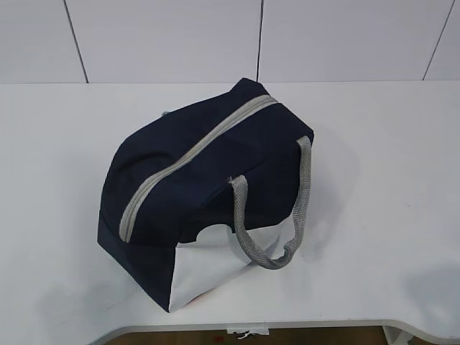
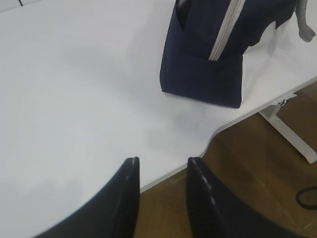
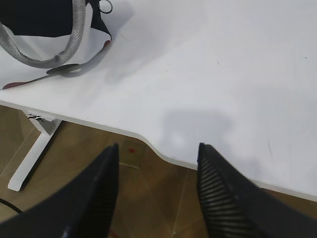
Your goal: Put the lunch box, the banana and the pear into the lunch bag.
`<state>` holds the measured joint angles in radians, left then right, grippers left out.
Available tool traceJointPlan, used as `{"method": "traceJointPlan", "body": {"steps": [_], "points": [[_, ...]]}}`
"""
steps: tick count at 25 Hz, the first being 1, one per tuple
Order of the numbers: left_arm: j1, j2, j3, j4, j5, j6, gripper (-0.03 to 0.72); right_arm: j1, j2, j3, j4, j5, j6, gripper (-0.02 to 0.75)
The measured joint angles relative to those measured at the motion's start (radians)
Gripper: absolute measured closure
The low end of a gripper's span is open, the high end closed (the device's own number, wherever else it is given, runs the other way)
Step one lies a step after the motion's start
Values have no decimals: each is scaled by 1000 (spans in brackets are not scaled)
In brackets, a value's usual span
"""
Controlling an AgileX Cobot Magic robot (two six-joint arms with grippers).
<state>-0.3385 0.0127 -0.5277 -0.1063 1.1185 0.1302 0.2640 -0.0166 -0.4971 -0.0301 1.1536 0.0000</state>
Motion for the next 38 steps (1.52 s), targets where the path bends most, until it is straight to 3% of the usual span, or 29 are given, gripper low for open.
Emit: {"method": "traceJointPlan", "body": {"steps": [8,13,18,22,38], "points": [[18,0,0,-8,0,0,445,0,0,0,2,0,0,346],[129,0,0,-12,0,0,445,-15,0,0,2,0,0,346],[241,0,0,-18,0,0,445,-120,0,0,2,-2,0,346],[248,0,0,-20,0,0,445,-186,0,0,2,-8,0,346],[250,0,0,-24,0,0,445,-190,0,0,2,-8,0,346]]}}
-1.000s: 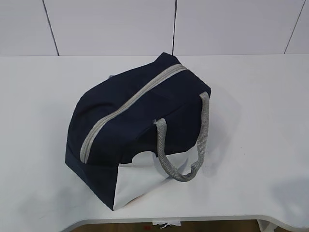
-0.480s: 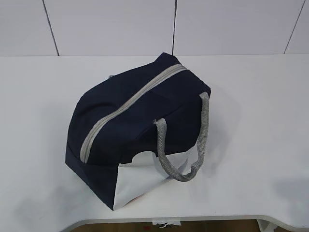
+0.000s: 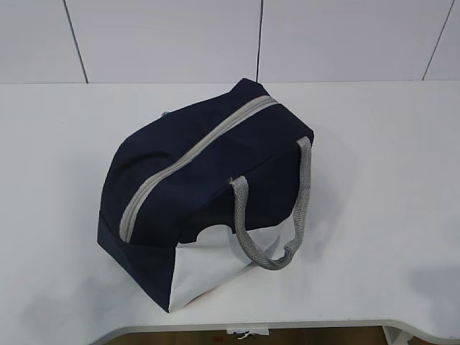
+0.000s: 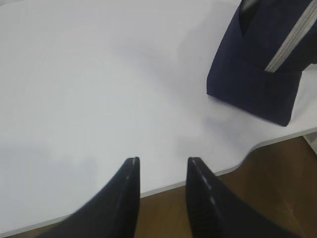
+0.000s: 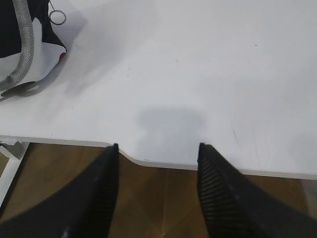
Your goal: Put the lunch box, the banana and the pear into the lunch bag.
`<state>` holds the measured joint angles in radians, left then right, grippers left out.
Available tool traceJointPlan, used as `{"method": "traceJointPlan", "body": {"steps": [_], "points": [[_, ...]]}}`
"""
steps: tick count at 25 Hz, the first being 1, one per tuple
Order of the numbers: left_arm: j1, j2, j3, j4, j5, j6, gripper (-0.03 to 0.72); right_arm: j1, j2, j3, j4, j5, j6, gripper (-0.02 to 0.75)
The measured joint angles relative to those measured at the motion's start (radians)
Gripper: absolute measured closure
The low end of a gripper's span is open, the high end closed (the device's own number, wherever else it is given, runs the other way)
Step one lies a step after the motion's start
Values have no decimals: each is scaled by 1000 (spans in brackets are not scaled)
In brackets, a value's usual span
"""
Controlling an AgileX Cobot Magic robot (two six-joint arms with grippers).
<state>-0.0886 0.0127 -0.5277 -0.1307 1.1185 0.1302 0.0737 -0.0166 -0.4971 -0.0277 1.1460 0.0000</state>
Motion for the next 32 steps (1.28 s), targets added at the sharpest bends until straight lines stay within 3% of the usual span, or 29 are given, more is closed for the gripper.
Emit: {"method": "traceJointPlan", "body": {"steps": [27,32], "points": [[0,0,0,-2,0,0,445,0,0,0,0,0,0,346],[54,0,0,-4,0,0,445,0,0,0,0,0,0,331]]}}
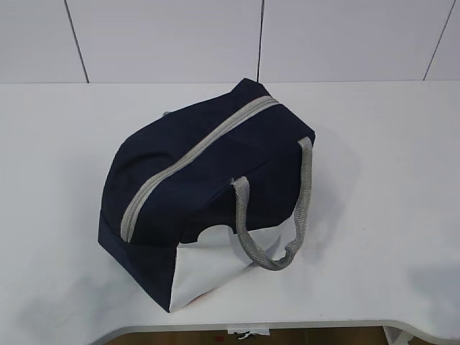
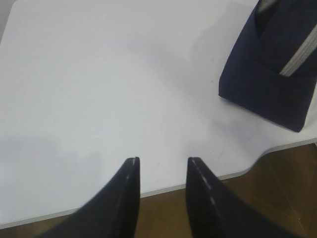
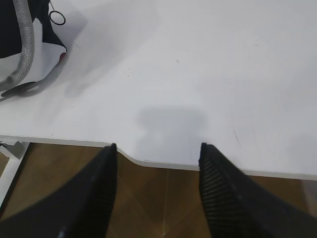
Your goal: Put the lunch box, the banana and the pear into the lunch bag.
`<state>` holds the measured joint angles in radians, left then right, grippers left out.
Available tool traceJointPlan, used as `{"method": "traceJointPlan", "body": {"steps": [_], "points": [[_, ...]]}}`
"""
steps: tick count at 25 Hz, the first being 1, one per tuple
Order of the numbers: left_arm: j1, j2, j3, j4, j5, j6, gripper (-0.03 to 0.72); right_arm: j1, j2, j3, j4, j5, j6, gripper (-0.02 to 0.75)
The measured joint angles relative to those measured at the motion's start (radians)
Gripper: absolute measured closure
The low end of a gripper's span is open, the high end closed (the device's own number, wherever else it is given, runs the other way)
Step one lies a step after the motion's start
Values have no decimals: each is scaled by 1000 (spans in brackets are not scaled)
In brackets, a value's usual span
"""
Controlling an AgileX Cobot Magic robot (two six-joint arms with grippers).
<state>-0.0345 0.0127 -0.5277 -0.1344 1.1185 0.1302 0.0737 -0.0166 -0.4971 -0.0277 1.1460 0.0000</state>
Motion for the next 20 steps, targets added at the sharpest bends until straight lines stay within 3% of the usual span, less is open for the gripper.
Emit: {"method": "traceJointPlan", "body": {"steps": [20], "points": [[13,0,0,-2,0,0,446,0,0,0,0,0,0,339]]}}
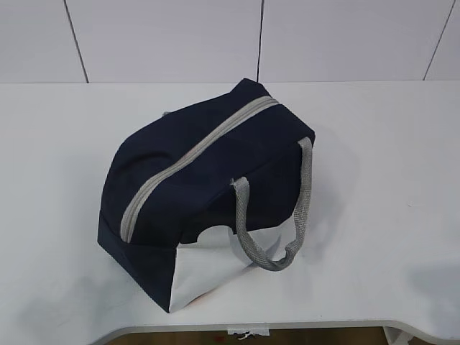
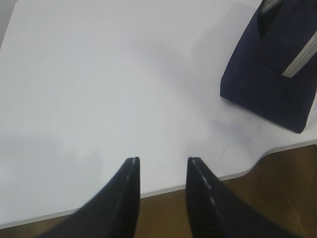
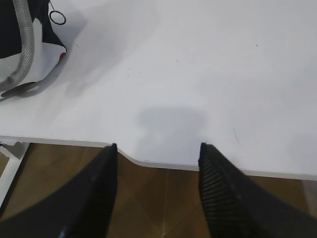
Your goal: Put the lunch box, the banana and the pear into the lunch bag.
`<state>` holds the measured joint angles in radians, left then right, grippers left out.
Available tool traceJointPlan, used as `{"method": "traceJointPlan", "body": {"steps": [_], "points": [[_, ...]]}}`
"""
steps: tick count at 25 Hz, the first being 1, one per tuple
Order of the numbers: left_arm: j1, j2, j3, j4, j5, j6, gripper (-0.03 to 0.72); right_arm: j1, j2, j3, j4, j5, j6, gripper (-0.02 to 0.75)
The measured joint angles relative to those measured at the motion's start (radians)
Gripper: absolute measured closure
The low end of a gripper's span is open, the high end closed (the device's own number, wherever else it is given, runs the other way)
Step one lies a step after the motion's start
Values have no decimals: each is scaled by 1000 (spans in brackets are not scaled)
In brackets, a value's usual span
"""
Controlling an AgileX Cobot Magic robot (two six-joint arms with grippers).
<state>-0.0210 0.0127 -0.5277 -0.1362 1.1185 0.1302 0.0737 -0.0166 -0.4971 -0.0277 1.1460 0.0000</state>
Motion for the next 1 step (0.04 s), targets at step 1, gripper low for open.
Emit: {"method": "traceJointPlan", "body": {"steps": [1], "points": [[0,0,0,0,0,0,445,0,0,0,0,0,0,339]]}}
